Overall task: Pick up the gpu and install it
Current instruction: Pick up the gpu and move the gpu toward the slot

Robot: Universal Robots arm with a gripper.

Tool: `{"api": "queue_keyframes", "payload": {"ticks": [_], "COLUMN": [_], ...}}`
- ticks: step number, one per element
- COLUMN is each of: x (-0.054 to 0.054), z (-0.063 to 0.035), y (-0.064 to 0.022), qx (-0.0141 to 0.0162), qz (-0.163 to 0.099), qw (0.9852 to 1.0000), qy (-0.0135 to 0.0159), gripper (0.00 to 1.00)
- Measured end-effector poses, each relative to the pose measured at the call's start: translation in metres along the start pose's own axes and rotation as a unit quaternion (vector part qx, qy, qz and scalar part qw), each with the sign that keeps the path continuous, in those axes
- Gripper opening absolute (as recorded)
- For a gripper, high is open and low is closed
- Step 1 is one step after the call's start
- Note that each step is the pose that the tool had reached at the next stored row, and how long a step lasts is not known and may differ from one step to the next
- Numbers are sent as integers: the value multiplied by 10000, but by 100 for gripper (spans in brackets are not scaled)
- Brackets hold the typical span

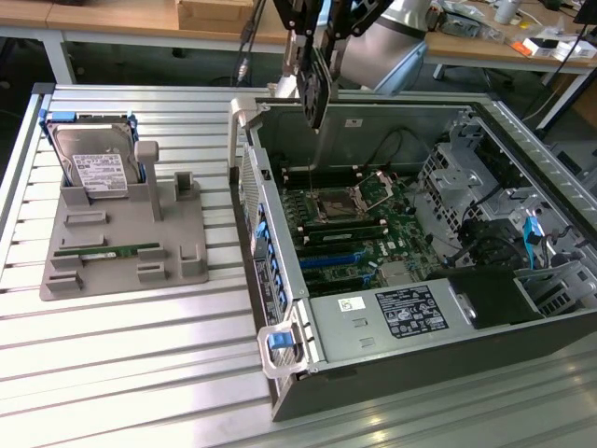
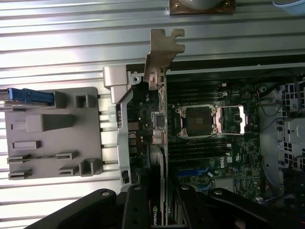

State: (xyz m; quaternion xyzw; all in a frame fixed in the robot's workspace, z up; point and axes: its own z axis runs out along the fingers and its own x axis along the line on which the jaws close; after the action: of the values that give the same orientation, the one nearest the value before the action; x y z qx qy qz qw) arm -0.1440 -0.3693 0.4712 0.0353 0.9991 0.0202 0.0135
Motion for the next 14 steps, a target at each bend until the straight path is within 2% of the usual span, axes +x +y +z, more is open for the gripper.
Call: {"api": "queue_keyframes", "payload": {"ticks": [14], "x": [-201], "z": [6], "y": [14], "qx": [7], "qz": [0], "qw": [10000], "qy": [-1], "gripper": [27]}}
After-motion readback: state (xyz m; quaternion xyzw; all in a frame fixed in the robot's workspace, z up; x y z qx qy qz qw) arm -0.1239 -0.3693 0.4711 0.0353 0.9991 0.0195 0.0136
